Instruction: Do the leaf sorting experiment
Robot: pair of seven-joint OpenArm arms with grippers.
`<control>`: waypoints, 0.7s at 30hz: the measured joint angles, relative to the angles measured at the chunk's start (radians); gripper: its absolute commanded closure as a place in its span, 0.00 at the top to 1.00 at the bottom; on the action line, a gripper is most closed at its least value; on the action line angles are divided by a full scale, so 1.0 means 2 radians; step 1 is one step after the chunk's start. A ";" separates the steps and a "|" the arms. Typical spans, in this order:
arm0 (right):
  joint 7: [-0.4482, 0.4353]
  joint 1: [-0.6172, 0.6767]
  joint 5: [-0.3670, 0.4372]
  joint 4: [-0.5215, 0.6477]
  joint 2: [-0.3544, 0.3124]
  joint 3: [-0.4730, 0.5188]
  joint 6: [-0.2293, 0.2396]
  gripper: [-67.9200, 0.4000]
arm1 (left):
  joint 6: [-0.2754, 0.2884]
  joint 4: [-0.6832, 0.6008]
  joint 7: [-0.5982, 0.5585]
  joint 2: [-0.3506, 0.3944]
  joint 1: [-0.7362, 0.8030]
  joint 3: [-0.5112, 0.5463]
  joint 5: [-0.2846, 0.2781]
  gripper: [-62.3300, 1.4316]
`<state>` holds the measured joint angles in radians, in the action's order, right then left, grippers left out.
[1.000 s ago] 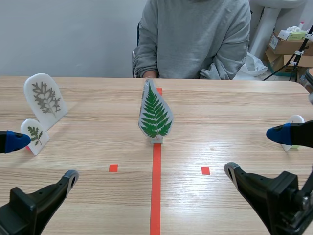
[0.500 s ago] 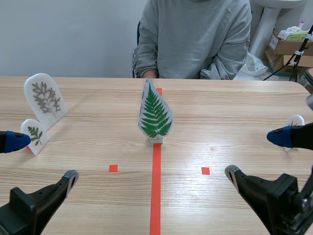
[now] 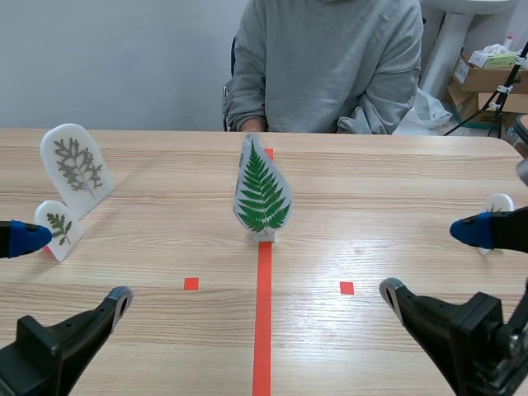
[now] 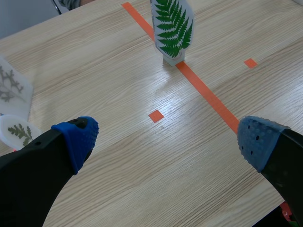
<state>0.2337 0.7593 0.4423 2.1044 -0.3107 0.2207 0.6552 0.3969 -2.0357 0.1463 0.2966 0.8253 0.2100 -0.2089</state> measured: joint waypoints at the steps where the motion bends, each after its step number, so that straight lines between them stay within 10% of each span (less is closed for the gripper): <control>1: 0.000 0.000 0.000 0.000 0.000 0.000 0.000 0.86 | 0.000 0.000 0.000 0.000 0.000 0.000 0.000 1.00; 14: 0.000 0.000 0.000 0.000 0.000 0.000 0.000 0.86 | 0.017 0.013 0.023 0.000 -0.021 -0.004 0.007 1.00; 21: 0.000 0.000 0.000 0.000 0.000 0.000 0.000 0.86 | 0.043 0.168 0.035 0.018 -0.163 -0.066 0.011 1.00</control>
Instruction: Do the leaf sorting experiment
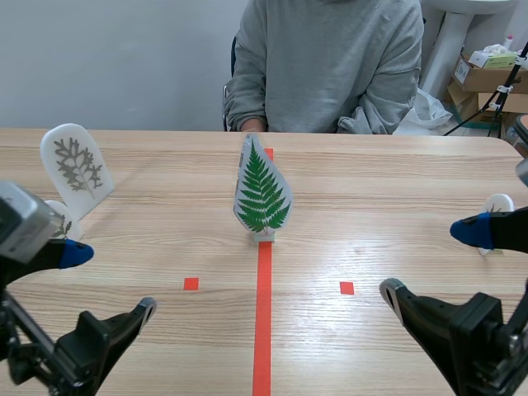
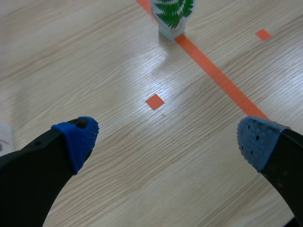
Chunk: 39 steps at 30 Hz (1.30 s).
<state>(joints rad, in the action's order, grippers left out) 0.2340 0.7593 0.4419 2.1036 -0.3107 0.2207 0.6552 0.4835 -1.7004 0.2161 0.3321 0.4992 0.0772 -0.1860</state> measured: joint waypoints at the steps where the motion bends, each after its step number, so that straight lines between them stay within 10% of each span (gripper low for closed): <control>1: 0.000 0.000 0.000 0.000 0.000 0.000 0.000 0.86 | 0.006 0.025 0.000 0.005 -0.024 -0.012 0.000 1.00; 12: 0.000 0.000 -0.002 0.000 0.000 0.000 0.000 0.86 | 0.034 0.278 -0.007 0.014 -0.293 -0.173 0.001 1.00; 21: 0.000 0.000 -0.002 0.000 0.000 0.000 0.000 0.86 | 0.034 0.419 -0.017 -0.050 -0.420 -0.211 0.001 1.00; 39: 0.000 0.000 -0.002 0.000 0.000 0.000 0.000 0.86 | -0.002 0.456 -0.025 -0.149 -0.438 -0.214 0.025 1.00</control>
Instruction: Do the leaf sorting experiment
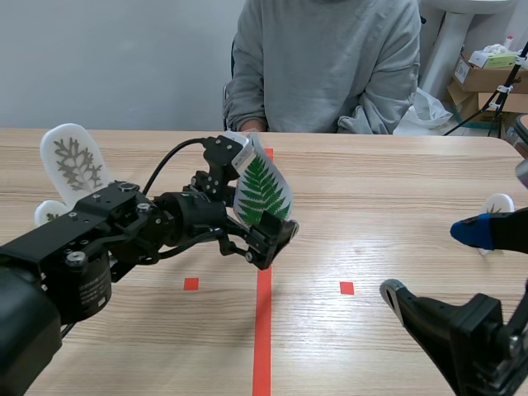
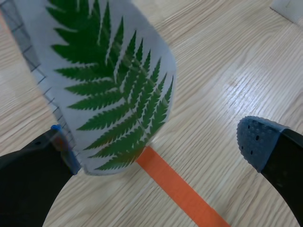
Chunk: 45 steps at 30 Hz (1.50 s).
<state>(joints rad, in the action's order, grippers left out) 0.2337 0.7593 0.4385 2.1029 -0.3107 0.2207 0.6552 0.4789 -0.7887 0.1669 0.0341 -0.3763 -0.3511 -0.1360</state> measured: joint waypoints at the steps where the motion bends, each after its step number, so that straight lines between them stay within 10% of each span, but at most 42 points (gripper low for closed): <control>1: 0.000 0.000 0.000 0.000 0.000 0.000 0.000 0.86 | 0.000 0.000 -0.001 -0.002 0.000 0.000 0.001 1.00; 5: 0.000 0.000 0.000 0.000 0.000 0.000 0.000 0.86 | -0.002 0.000 -0.003 -0.006 0.000 0.000 0.001 0.97; 13: 0.000 0.000 0.000 0.000 0.000 0.000 0.000 0.86 | -0.004 0.000 -0.009 -0.006 0.000 0.000 0.001 0.56; 29: 0.000 0.000 0.000 0.000 0.000 0.000 0.000 0.86 | -0.004 0.000 -0.034 -0.006 0.001 0.000 0.001 0.10; 45: 0.000 0.000 0.000 0.000 0.000 0.000 0.000 0.86 | -0.003 0.000 -0.071 -0.006 0.010 0.004 -0.002 0.09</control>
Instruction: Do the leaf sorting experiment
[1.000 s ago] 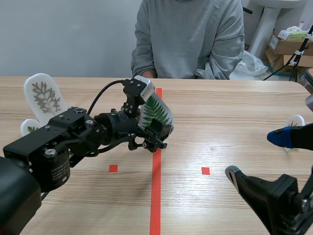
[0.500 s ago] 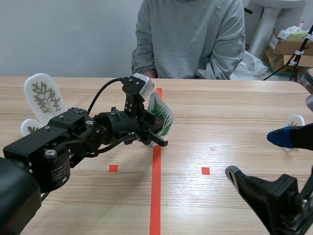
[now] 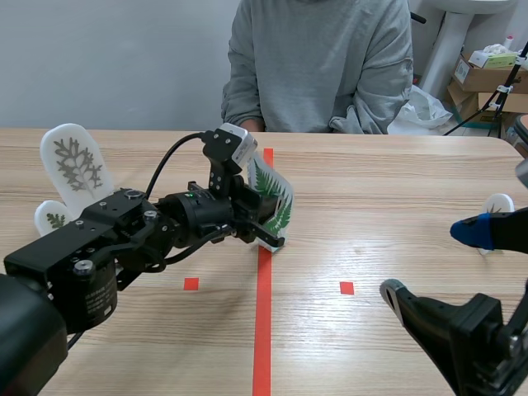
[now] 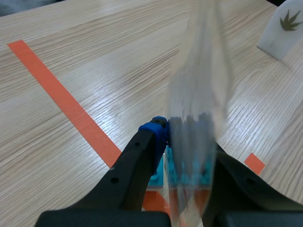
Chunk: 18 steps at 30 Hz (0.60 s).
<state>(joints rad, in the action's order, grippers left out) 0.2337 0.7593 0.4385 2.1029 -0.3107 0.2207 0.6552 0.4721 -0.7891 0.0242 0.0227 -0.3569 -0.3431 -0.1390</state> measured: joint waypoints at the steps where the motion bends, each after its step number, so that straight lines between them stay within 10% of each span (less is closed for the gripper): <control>1: 0.000 0.000 0.000 0.000 0.000 0.000 0.000 0.86 | 0.000 0.000 -0.001 0.000 0.000 0.006 -0.004 0.09; 18: 0.000 0.000 0.000 0.000 0.000 0.000 0.000 0.86 | -0.076 0.000 -0.019 0.074 -0.001 0.160 -0.011 0.09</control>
<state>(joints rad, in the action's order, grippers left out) 0.2337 0.7593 0.4385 2.1029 -0.3107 0.2207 0.6552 0.3199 -0.7898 -0.0128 0.1699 -0.3592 -0.0227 -0.1608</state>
